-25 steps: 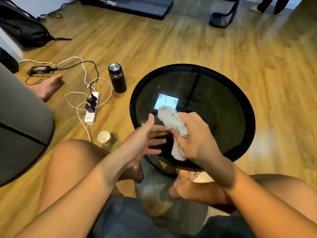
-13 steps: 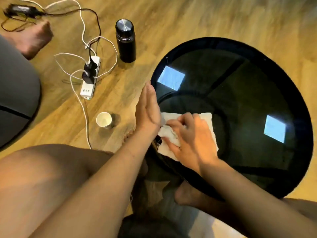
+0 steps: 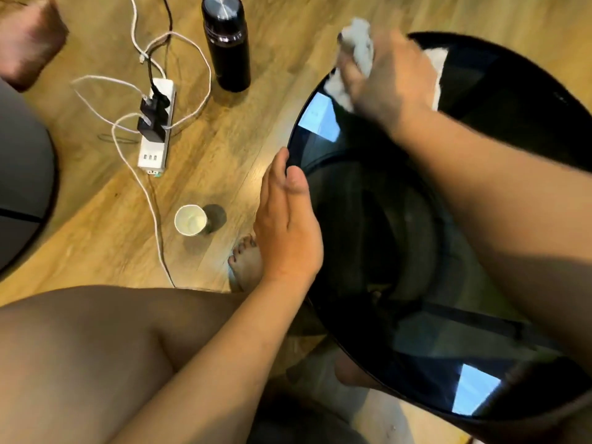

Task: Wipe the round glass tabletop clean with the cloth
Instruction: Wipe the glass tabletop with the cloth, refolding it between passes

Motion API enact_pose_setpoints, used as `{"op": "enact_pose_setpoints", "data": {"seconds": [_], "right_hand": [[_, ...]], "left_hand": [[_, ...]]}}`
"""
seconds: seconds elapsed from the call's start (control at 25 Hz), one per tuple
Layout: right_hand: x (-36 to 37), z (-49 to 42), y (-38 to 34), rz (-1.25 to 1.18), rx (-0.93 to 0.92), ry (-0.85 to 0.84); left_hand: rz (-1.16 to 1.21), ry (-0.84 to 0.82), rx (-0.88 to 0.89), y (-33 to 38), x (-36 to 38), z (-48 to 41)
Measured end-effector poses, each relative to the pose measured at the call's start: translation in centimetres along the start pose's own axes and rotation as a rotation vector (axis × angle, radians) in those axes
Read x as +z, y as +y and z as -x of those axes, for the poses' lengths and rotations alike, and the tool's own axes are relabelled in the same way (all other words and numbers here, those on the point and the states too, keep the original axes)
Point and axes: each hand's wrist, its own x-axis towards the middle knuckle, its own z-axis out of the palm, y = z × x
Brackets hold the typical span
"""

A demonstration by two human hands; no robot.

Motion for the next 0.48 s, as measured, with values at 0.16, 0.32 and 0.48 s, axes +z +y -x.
{"op": "enact_pose_setpoints", "data": {"seconds": [0.16, 0.32, 0.48], "right_hand": [[-3.3, 14.5, -2.6, -0.092, -0.148, -0.146], [-7.8, 28.9, -1.4, -0.115, -0.265, -0.214], [-10.9, 32.2, 4.2, -0.168, -0.052, 0.01]], "left_hand": [[0.596, -0.04, -0.355, 2.2, -1.8, -1.1], [0.058, -0.11, -0.017, 5.5, -3.7, -0.6], [-0.677, -0.367, 0.586, 3.6, -1.9, 2.2]]}}
